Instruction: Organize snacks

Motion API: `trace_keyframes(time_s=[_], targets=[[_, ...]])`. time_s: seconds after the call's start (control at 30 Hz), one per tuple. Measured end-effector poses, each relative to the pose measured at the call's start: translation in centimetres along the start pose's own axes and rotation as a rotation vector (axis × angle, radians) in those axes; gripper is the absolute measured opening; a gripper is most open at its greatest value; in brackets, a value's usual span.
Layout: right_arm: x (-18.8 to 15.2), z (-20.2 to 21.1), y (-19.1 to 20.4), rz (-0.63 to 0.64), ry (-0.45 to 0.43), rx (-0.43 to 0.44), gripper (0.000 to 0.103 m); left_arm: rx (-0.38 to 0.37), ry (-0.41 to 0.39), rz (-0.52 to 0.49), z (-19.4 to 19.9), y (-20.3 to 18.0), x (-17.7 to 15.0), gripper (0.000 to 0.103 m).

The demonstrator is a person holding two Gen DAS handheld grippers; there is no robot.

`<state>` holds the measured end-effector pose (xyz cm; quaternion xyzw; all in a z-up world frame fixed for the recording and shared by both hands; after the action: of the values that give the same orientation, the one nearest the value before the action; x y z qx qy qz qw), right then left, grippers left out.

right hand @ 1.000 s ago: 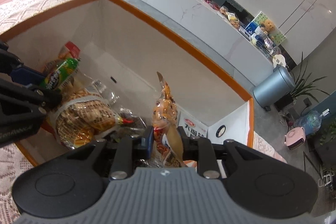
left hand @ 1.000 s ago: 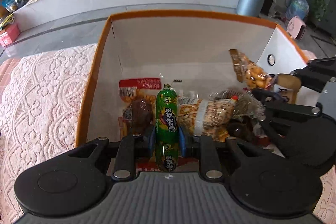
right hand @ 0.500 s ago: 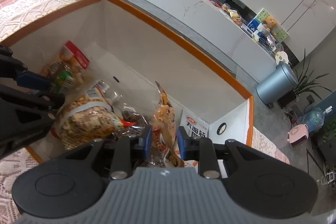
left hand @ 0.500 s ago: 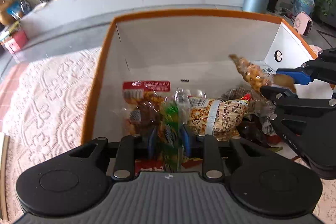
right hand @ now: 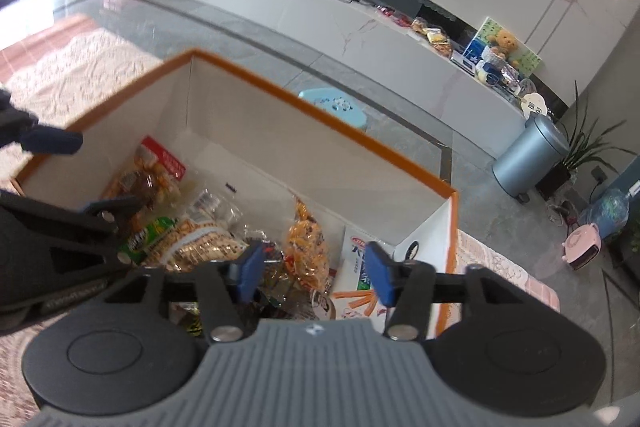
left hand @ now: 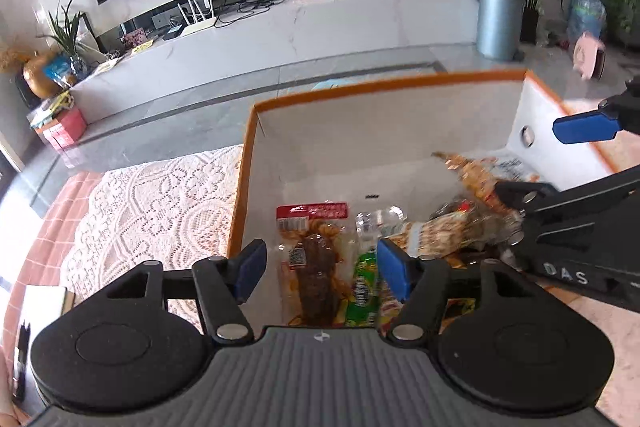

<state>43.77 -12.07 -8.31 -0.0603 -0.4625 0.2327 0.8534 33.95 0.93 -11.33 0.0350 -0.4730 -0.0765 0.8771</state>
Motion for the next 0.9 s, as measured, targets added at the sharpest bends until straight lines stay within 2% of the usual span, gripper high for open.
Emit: trace_keyframes(time_s=[0.17, 0.27, 0.4, 0.6, 0.9], targets=[[1.0, 2.8, -1.0, -0.036, -0.039, -0.012, 0.077, 0.016, -0.017, 0.033, 2.2, 0.1, 0.7, 0.078], [1.5, 4.6, -1.5, -0.046, -0.061, -0.025, 0.082, 0.005, -0.025, 0.056, 3.5, 0.1, 1.2, 0.078], [2.2, 7.5, -2.2, -0.064, -0.094, -0.033, 0.089, 0.028, -0.067, 0.041, 5.5, 0.4, 2.1, 0.082], [3.6, 13.1, -2.9, -0.082, -0.184, -0.044, 0.097, 0.075, -0.162, 0.014, 9.3, 1.0, 2.6, 0.082], [3.3, 21.7, -1.4, -0.099, -0.325, -0.013, 0.099, 0.101, -0.364, -0.045, 16.4, 1.1, 1.8, 0.086]])
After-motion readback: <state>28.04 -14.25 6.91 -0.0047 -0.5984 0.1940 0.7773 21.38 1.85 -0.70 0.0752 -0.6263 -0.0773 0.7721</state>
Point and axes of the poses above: each gripper's, at about its wrist camera, not at the fingertips, and z roughly against the way its jaws point, y to its left, x to its top, the point moved 9 cm from there along -z, roughly the way its jaws point, and after that the axes turned 14 degrees about -y, right-handed, at the moved point
